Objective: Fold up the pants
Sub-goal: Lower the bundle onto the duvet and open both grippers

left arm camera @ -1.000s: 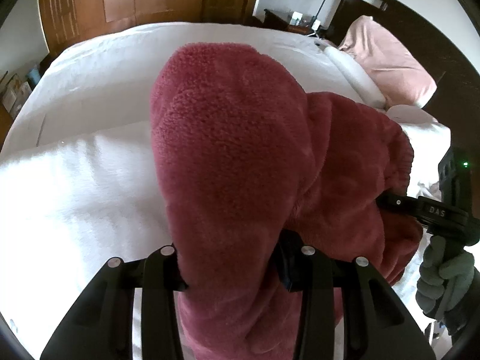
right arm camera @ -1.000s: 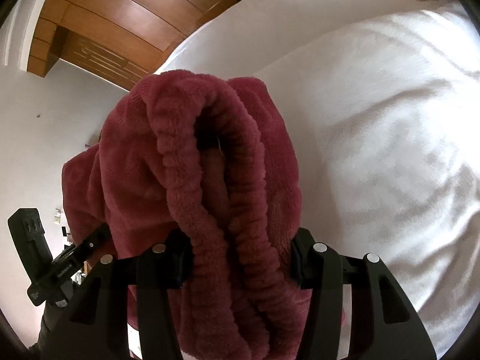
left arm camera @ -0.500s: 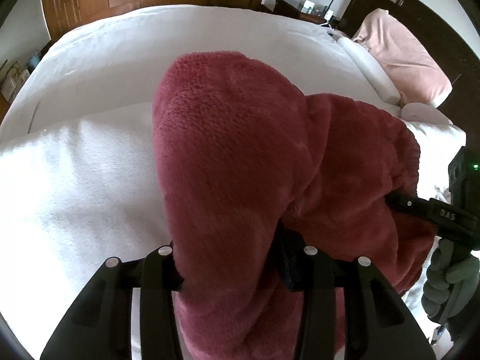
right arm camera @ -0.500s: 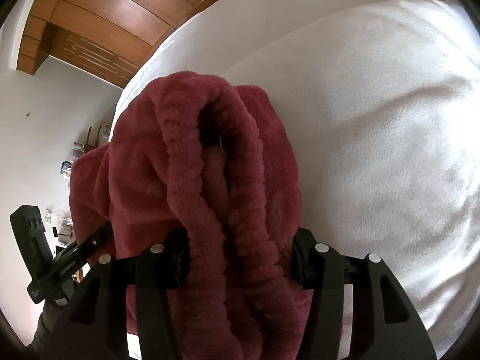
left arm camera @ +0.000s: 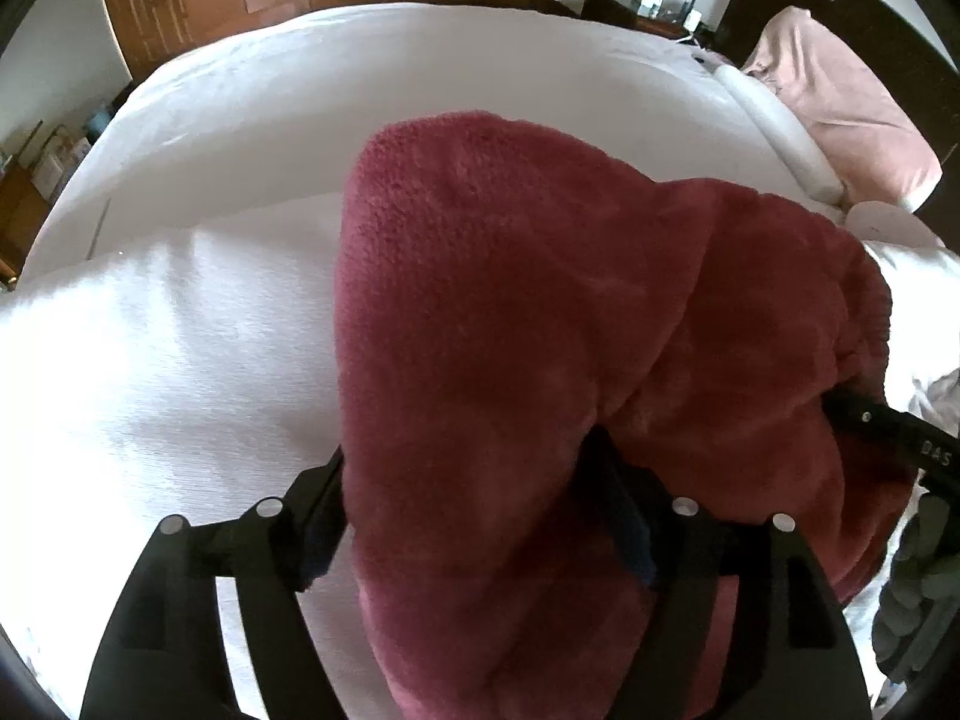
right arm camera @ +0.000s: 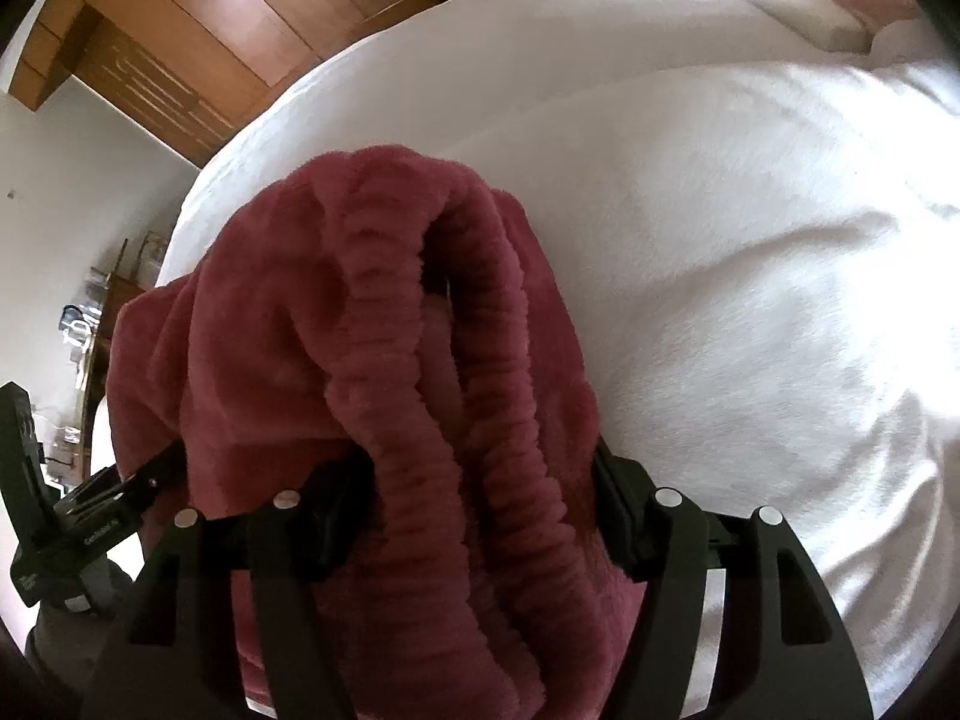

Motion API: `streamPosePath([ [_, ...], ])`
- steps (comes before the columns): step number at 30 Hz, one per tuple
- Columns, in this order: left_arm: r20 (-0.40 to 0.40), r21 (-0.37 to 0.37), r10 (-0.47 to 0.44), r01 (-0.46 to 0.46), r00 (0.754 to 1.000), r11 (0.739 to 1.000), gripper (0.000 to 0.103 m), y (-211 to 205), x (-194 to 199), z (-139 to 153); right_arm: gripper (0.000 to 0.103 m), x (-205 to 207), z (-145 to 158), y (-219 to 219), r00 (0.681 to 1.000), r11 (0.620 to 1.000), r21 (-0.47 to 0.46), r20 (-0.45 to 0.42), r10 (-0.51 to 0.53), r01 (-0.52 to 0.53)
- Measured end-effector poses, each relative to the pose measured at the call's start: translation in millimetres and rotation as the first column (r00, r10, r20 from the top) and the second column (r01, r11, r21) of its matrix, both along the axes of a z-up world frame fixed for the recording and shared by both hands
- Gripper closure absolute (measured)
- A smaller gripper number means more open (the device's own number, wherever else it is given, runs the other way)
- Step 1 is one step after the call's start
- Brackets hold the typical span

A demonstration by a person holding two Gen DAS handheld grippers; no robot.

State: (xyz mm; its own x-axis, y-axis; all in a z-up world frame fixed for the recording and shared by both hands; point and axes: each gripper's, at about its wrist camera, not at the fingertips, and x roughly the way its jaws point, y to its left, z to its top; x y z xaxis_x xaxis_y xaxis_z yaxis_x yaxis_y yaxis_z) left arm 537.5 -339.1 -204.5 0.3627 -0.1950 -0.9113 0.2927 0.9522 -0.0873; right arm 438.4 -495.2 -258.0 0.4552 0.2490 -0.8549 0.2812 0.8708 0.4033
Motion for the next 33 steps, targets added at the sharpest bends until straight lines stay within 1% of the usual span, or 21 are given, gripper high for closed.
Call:
streamPosePath([
  [2, 0.003, 0.009, 0.002, -0.002, 1.0, 1.0, 0.029, 0.5, -1.2, 1.5, 0.037, -3.4, 8.0, 4.2, 1.0, 1.0, -0.022, 0.007, -0.008, 0.008],
  [5, 0.01, 0.023, 0.0, -0.001, 1.0, 1.0, 0.029, 1.5, -3.4, 3.6, 0.037, -9.2, 20.2, 7.9, 0.999, 0.996, -0.082, 0.034, -0.021, 0.024],
  [10, 0.024, 0.063, 0.0, -0.001, 1.0, 0.998, 0.029, -2.9, -8.2, 10.7, 0.037, -18.4, 53.0, 23.8, 0.995, 0.981, -0.193, 0.095, -0.007, 0.026],
  [12, 0.031, 0.072, 0.004, -0.006, 1.0, 0.997, 0.029, -2.2, -11.4, 14.0, 0.037, -24.1, 67.7, 33.3, 0.992, 0.969, -0.248, 0.122, 0.016, 0.015],
  [15, 0.05, 0.082, 0.008, -0.012, 0.999, 0.997, 0.029, -2.1, -18.4, 19.6, 0.037, -31.9, 86.6, 57.5, 0.984, 0.947, -0.32, 0.16, 0.08, -0.025],
  [16, 0.056, 0.087, 0.008, -0.013, 0.998, 0.996, 0.029, -2.1, -20.7, 21.1, 0.037, -34.9, 92.1, 68.9, 0.978, 0.938, -0.343, 0.171, 0.119, -0.055],
  [18, 0.072, 0.098, 0.007, -0.014, 0.997, 0.995, 0.029, -2.3, -24.0, 24.4, 0.037, -36.3, 94.1, 81.5, 0.971, 0.929, -0.357, 0.174, 0.166, -0.095],
  [19, 0.077, 0.101, 0.006, -0.014, 0.997, 0.995, 0.029, -0.5, -26.2, 26.4, 0.037, -38.3, 91.8, 90.0, 0.966, 0.926, -0.354, 0.169, 0.197, -0.127],
  [22, 0.098, 0.112, 0.009, -0.02, 0.995, 0.993, 0.029, 0.5, -31.7, 32.2, 0.037, -45.7, 76.9, 102.9, 0.96, 0.92, -0.344, 0.131, 0.246, -0.188],
  [24, 0.106, 0.115, 0.005, -0.018, 0.994, 0.993, 0.029, 0.5, -36.1, 35.6, 0.037, -52.6, 68.3, 98.2, 0.962, 0.917, -0.344, 0.107, 0.25, -0.2],
  [28, 0.106, 0.126, -0.004, -0.009, 0.994, 0.992, 0.029, -1.2, -41.3, 37.2, 0.037, -58.6, 38.0, 89.8, 0.969, 0.905, -0.37, 0.045, 0.242, -0.209],
  [30, 0.102, 0.131, -0.003, -0.01, 0.995, 0.991, 0.029, -0.5, -42.2, 36.9, 0.037, -60.0, 20.2, 84.5, 0.972, 0.909, -0.359, 0.014, 0.234, -0.213],
  [31, 0.099, 0.133, -0.003, -0.01, 0.995, 0.991, 0.029, -1.8, -40.8, 37.1, 0.037, -61.6, 12.6, 80.5, 0.974, 0.917, -0.339, 0.006, 0.226, -0.211],
  [33, 0.097, 0.139, -0.003, -0.01, 0.995, 0.99, 0.029, -1.0, -43.4, 36.8, 0.037, -63.0, 4.2, 78.3, 0.974, 0.919, -0.332, 0.0, 0.225, -0.213],
])
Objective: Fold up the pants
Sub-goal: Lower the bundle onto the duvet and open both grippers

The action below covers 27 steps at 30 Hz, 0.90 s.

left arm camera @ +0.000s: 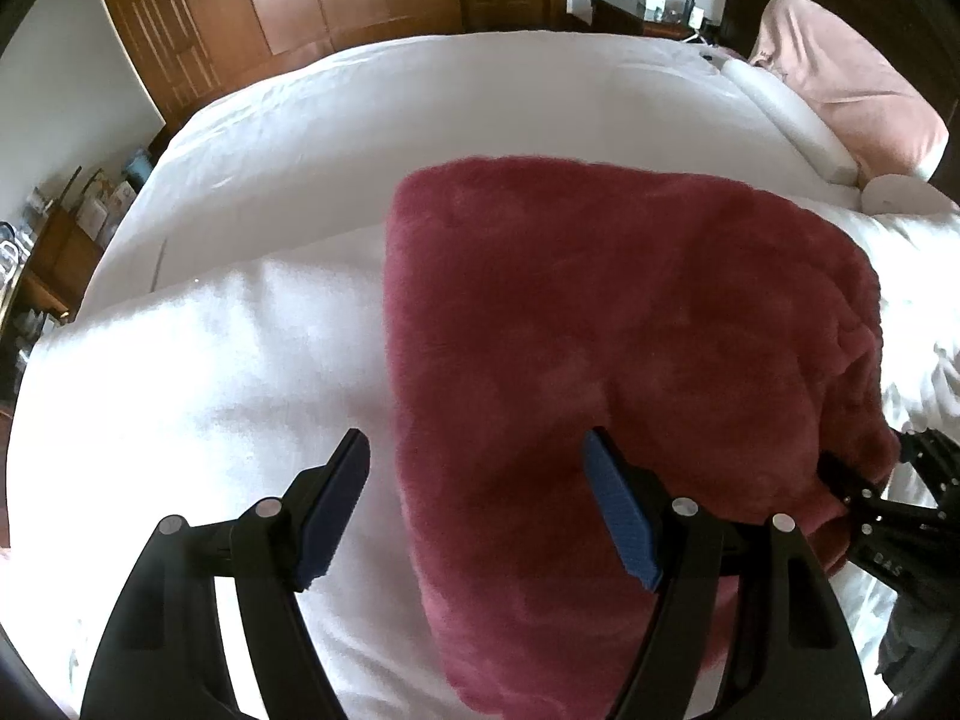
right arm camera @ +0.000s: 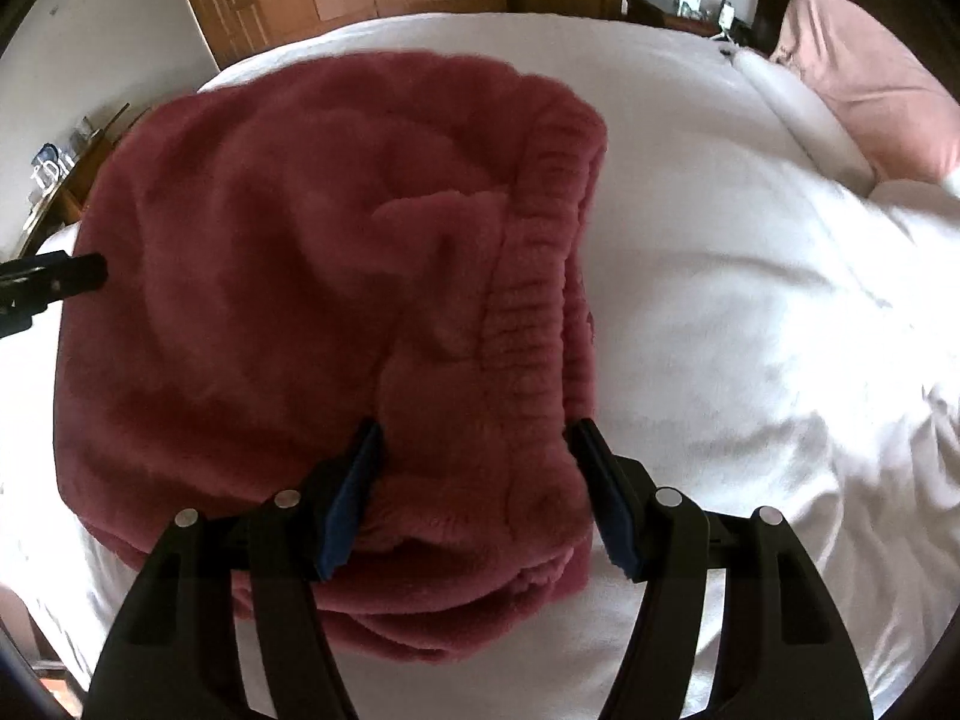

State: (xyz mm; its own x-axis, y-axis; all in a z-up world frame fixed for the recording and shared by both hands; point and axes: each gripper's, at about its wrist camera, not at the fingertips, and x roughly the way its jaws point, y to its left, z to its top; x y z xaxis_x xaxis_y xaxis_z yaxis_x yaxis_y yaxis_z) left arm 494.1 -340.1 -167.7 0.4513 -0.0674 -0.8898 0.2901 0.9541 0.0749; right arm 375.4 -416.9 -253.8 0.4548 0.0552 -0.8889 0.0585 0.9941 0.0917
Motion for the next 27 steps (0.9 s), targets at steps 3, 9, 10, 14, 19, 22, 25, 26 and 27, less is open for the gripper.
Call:
streamPosePath([
  [3, -0.003, 0.007, 0.0, 0.0, 1.0, 1.0, 0.029, 2.4, -2.9, 0.1, 0.037, 1.2, -10.3, 1.8, 1.0, 1.0, -0.02, -0.006, 0.018, -0.018],
  [9, -0.009, 0.004, 0.007, -0.007, 1.0, 1.0, 0.029, 7.2, -11.3, 2.4, 0.032, 5.8, -27.9, -2.6, 0.999, 1.0, 0.006, -0.034, 0.001, -0.001],
  [10, -0.01, 0.004, 0.008, -0.008, 1.0, 1.0, 0.029, 8.0, -11.9, 2.3, 0.031, 5.8, -31.3, -5.1, 0.999, 1.0, 0.014, -0.037, -0.003, 0.003],
  [14, -0.005, 0.0, 0.014, -0.014, 1.0, 1.0, 0.029, 11.1, -9.5, 5.2, 0.03, 7.6, -38.7, -13.5, 0.998, 0.998, 0.055, -0.051, -0.029, 0.032],
  [19, 0.021, -0.012, 0.019, -0.018, 1.0, 1.0, 0.029, 11.6, 0.2, 15.9, 0.03, 15.5, -36.6, -16.5, 0.998, 0.999, 0.034, -0.059, -0.026, 0.028],
  [22, 0.017, -0.019, 0.025, -0.024, 1.0, 1.0, 0.029, 12.5, 2.5, 19.7, 0.028, 13.8, -36.3, -10.4, 0.998, 0.999, 0.023, -0.062, -0.027, 0.028],
  [25, 0.01, -0.013, 0.021, -0.021, 1.0, 1.0, 0.029, 13.5, -4.3, 21.1, 0.027, 13.9, -30.2, -3.9, 0.996, 0.999, 0.019, -0.078, -0.039, 0.041],
  [26, 0.006, -0.011, 0.016, -0.016, 1.0, 1.0, 0.029, 13.6, -8.8, 21.3, 0.027, 14.7, -24.7, 0.0, 0.996, 0.999, 0.011, -0.078, -0.043, 0.044],
  [27, 0.004, -0.009, 0.014, -0.014, 1.0, 1.0, 0.029, 14.1, -11.5, 21.5, 0.027, 16.9, -16.9, 3.0, 0.997, 0.999, -0.001, -0.069, -0.043, 0.043],
])
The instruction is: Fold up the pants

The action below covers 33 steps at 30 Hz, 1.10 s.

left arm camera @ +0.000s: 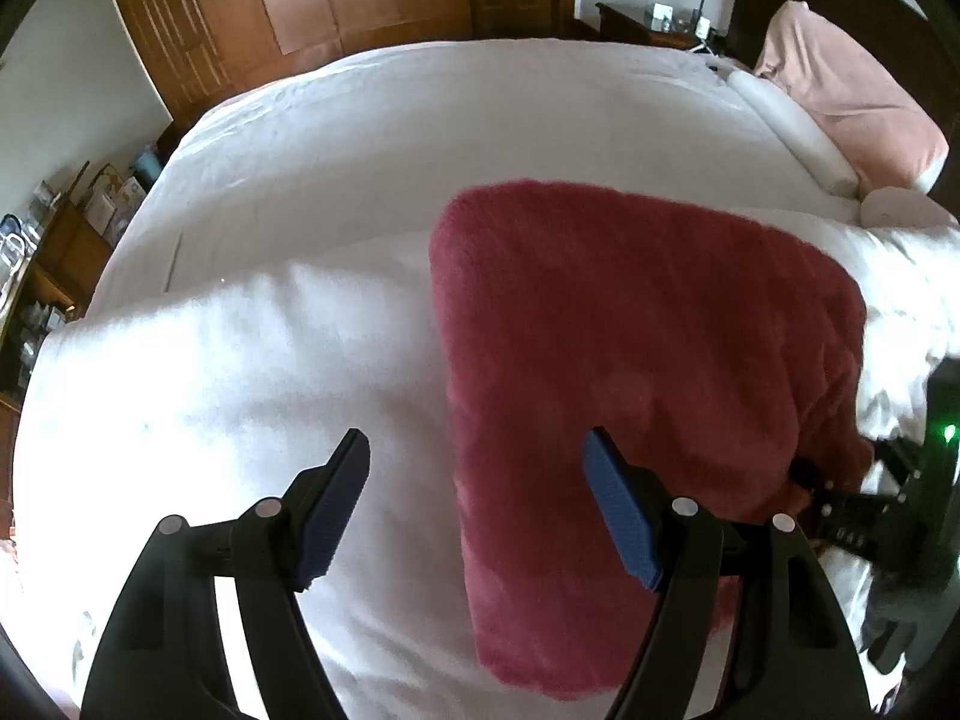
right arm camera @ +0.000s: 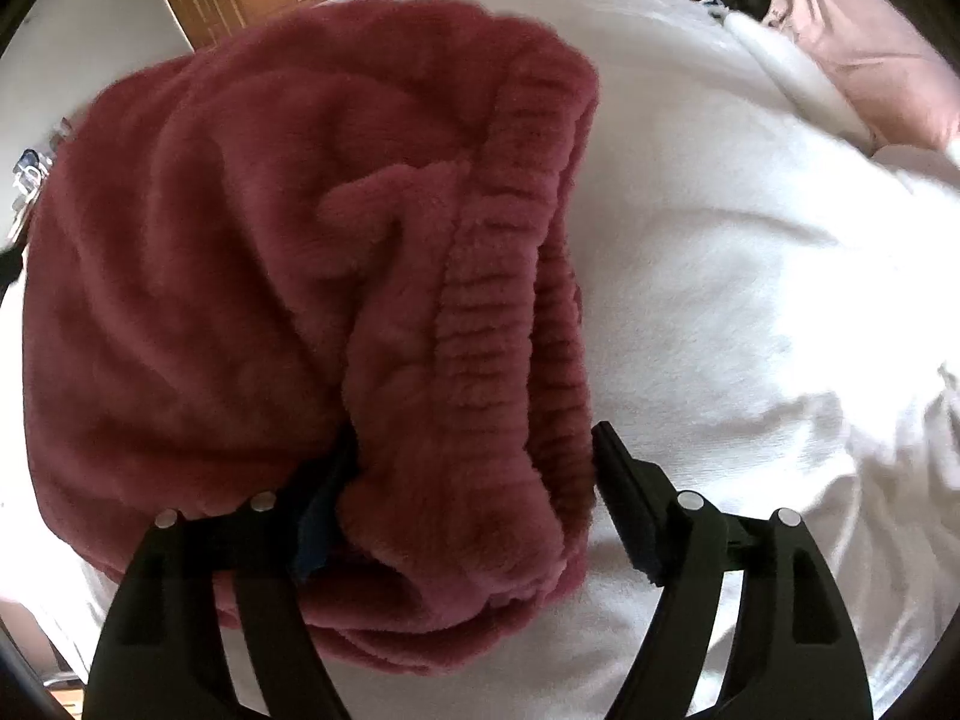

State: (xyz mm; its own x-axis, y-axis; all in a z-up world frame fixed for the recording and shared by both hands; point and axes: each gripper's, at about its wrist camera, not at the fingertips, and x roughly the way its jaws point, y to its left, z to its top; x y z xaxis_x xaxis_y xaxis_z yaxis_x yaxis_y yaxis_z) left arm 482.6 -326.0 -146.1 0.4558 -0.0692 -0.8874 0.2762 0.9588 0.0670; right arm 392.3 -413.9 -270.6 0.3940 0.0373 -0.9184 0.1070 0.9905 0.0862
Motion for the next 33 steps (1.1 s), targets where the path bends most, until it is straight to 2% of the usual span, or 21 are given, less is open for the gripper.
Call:
streamPosePath([
  [4, -0.003, 0.009, -0.002, 0.002, 1.0, 1.0, 0.027, 3.6, -15.8, 1.0, 0.027, -10.5, 29.1, 9.3, 0.998, 0.999, -0.029, 0.054, -0.026, 0.028],
  [9, -0.005, -0.003, 0.015, -0.015, 1.0, 1.0, 0.026, 13.1, -32.4, 9.1, 0.025, -33.4, 74.1, 15.7, 0.988, 0.998, 0.008, 0.142, -0.064, 0.063],
  [11, 0.001, -0.008, 0.011, -0.011, 1.0, 1.0, 0.019, 15.6, -39.0, 16.3, 0.024, -41.6, 92.3, 19.2, 0.982, 0.998, 0.021, 0.175, -0.067, 0.064],
  [14, 0.041, -0.016, -0.002, 0.003, 0.999, 1.0, 0.017, 16.1, -53.4, 35.3, 0.022, -55.4, 121.9, 27.7, 0.972, 0.997, 0.043, 0.226, -0.07, 0.062],
  [17, 0.081, -0.029, -0.021, 0.023, 0.997, 0.999, 0.016, 16.1, -69.1, 58.4, 0.015, -76.7, 154.9, 37.9, 0.956, 0.996, 0.059, 0.285, -0.076, 0.062],
  [19, 0.12, -0.032, -0.038, 0.042, 0.992, 0.999, 0.011, 14.5, -81.5, 76.6, 0.011, -86.2, 172.1, 44.8, 0.947, 0.997, 0.062, 0.313, -0.068, 0.051],
  [22, 0.179, -0.029, -0.069, 0.075, 0.981, 0.997, 0.01, 12.1, -99.1, 99.3, 0.008, -102.5, 193.7, 59.2, 0.935, 0.997, 0.064, 0.351, -0.056, 0.036],
  [27, 0.27, -0.022, -0.089, 0.099, 0.959, 0.995, 0.008, 12.5, -124.5, 134.5, 0.005, -124.3, 214.5, 74.5, 0.921, 0.998, 0.062, 0.387, -0.047, 0.025],
  [33, 0.319, -0.055, -0.089, 0.112, 0.943, 0.992, 0.007, 18.0, -148.3, 156.2, 0.004, -152.6, 239.9, 84.0, 0.899, 0.998, 0.052, 0.434, -0.048, 0.028],
])
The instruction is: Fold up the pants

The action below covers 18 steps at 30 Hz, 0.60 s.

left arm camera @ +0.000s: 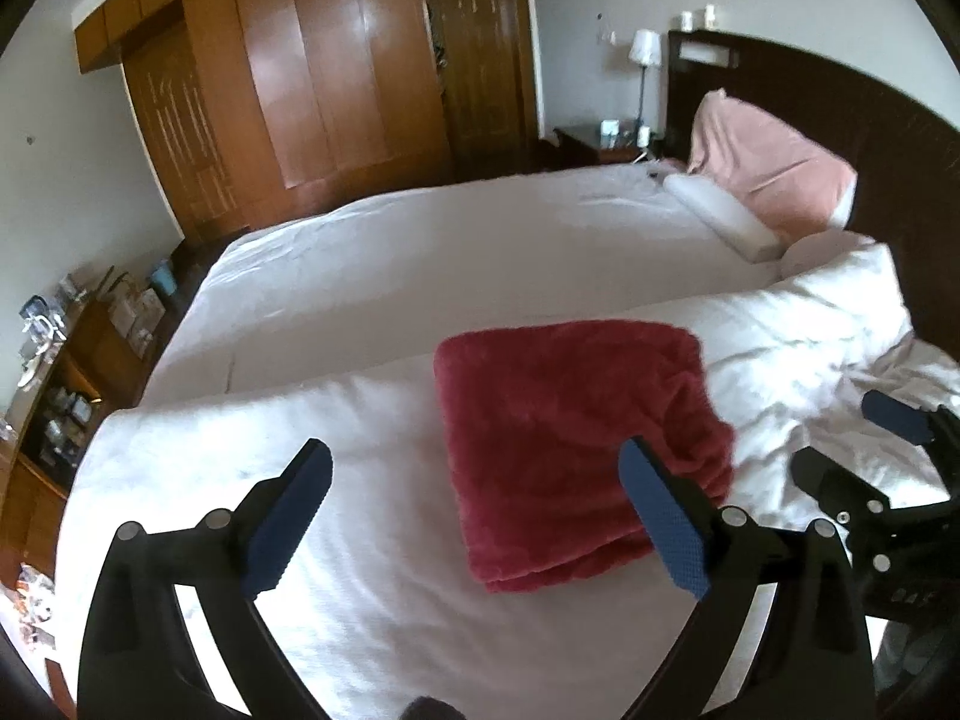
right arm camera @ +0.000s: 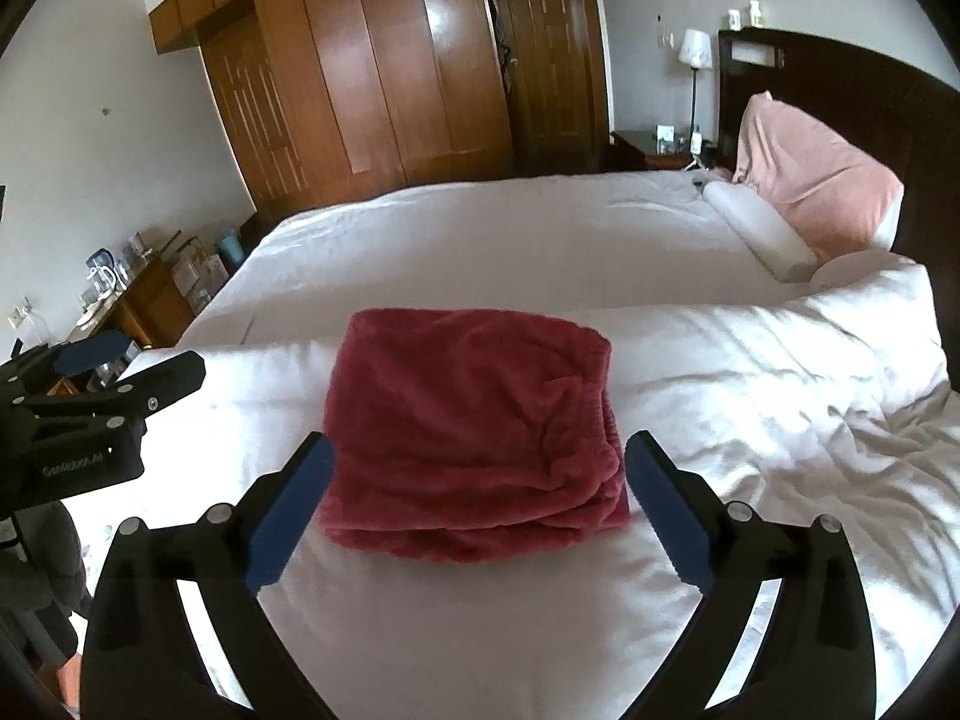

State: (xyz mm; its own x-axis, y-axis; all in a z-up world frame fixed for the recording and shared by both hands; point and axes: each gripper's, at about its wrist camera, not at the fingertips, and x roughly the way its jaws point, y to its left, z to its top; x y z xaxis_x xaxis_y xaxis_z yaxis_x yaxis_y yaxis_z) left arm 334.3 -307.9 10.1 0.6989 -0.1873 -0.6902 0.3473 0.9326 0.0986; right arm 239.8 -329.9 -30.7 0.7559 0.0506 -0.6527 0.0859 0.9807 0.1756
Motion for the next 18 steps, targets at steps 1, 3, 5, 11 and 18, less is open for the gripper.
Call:
streamPosePath([
  [1, 0.001, -0.007, -0.003, 0.003, 1.0, 1.0, 0.007, 0.7, -3.3, 1.8, 0.004, -3.6, 3.1, 0.9, 1.0, 1.0, -0.003, 0.005, 0.0, 0.0],
  [3, -0.002, -0.004, 0.014, -0.014, 1.0, 1.0, 0.007, 1.6, -8.8, 4.0, 0.004, -10.4, 8.9, 3.0, 1.0, 1.0, -0.013, 0.016, -0.002, 0.002],
  [5, 0.0, 0.011, 0.031, -0.031, 1.0, 0.999, 0.007, 2.4, -13.0, 5.7, 0.004, -15.9, 14.3, 5.7, 1.0, 1.0, -0.026, 0.026, 0.0, 0.001],
  [11, -0.016, -0.005, 0.042, -0.042, 0.999, 0.999, 0.007, 9.7, -21.4, 9.7, 0.004, -23.7, 23.8, 13.0, 0.999, 0.999, -0.049, 0.042, 0.015, -0.013],
  [18, -0.033, -0.02, 0.05, -0.051, 0.998, 0.999, 0.007, 18.5, -23.6, 11.3, 0.004, -23.9, 27.2, 18.4, 0.999, 0.998, -0.061, 0.047, 0.025, -0.022],
])
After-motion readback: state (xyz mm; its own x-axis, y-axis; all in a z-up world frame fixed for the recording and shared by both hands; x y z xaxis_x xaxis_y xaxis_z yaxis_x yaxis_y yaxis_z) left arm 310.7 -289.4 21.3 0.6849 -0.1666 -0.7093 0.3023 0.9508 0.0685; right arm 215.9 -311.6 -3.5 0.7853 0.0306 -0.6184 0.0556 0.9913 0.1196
